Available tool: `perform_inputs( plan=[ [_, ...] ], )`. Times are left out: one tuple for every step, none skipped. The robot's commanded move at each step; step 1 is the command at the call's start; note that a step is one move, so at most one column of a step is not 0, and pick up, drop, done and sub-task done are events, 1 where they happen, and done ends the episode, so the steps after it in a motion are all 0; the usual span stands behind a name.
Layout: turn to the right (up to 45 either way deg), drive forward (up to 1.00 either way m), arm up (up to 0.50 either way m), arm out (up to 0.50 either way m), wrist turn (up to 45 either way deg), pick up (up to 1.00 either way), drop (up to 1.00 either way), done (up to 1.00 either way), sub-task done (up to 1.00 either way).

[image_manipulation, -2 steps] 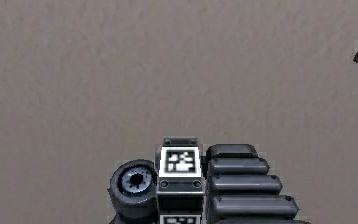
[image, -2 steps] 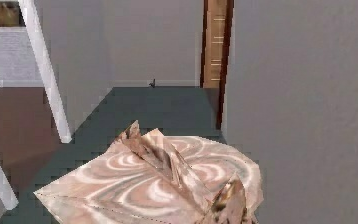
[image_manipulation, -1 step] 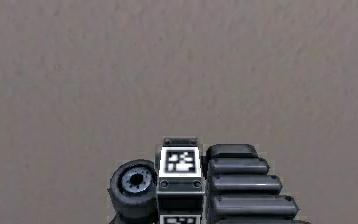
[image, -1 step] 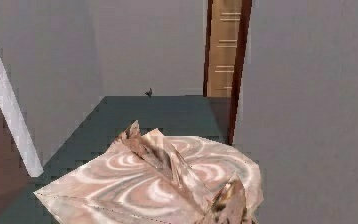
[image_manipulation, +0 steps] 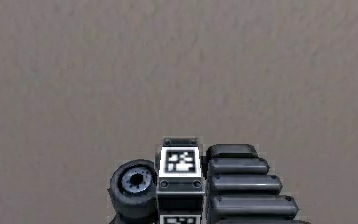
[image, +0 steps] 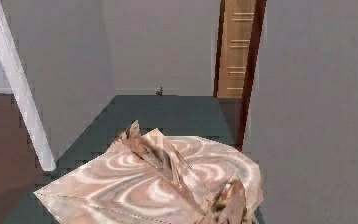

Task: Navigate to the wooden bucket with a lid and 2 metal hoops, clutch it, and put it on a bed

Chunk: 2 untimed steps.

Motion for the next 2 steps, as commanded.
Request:
perform_inputs(
  plan=[
    [0.0, 0.45, 0.00, 0.00, 0.0, 0.00, 0.00, 0.00, 0.00],
    [-45.0, 0.00, 0.00, 0.00, 0.0, 0.00, 0.00, 0.00, 0.00]
  ],
)
